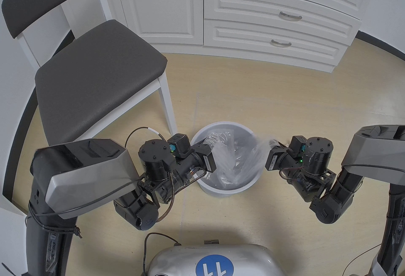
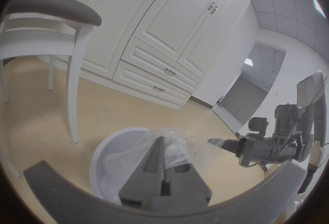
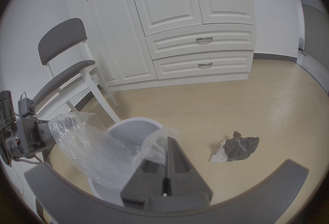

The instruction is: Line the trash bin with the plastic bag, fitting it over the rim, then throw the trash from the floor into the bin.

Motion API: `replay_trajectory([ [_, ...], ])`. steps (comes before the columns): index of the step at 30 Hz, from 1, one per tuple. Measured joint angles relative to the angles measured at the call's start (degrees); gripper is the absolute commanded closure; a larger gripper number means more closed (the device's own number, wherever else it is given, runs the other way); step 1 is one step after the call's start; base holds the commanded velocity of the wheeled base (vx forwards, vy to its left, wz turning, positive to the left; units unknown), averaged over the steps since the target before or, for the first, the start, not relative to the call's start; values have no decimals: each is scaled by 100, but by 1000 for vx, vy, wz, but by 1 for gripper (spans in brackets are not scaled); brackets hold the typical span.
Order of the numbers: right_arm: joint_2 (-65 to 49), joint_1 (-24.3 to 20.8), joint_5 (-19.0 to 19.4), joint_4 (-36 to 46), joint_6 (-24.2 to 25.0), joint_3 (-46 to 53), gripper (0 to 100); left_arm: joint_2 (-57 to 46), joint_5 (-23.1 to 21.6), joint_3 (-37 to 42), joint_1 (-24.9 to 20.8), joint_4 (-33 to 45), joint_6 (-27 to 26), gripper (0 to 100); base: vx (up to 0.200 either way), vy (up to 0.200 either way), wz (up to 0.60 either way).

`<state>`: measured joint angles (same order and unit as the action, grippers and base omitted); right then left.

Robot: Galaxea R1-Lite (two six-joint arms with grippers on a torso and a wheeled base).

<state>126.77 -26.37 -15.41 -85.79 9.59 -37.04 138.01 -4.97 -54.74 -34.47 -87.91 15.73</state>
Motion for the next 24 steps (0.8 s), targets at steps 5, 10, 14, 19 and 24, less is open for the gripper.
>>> replay_trajectory([
  [5, -12, 199, 101, 9, -106, 49, 100, 297, 0, -352, 221, -1, -5, 100, 0, 0, 0],
  [10, 29, 525, 293, 66, -216, 7, 100, 267, -126, -402, 636, 2, -5, 100, 0, 0, 0],
  [14, 38, 761, 393, 178, -350, 5, 100, 46, -545, -138, 973, 10, -11, 100, 0, 0, 0],
  [19, 49, 1078, 581, 200, -774, 99, 100, -293, -1399, 304, 1359, 35, -32, 100, 0, 0, 0],
  [24, 62, 1397, 895, 217, -1178, 350, 100, -573, -1523, 575, 1640, 574, -256, 100, 0, 0, 0],
])
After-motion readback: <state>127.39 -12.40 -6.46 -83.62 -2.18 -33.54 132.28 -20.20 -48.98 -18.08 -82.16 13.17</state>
